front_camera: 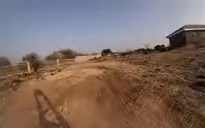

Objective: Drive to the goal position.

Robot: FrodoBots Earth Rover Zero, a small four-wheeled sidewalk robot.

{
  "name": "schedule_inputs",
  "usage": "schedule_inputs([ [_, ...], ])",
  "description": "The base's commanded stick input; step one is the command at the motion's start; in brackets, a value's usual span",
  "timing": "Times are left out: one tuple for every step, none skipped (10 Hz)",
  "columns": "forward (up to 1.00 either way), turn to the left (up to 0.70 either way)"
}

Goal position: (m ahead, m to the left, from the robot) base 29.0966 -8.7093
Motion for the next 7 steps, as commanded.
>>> schedule_inputs([
  [0.70, 0.00],
  [0.70, 0.00],
  [0.70, 0.00],
  [0.70, 0.00],
  [0.70, 0.00],
  [0.70, 0.00],
  [0.70, 0.14],
])
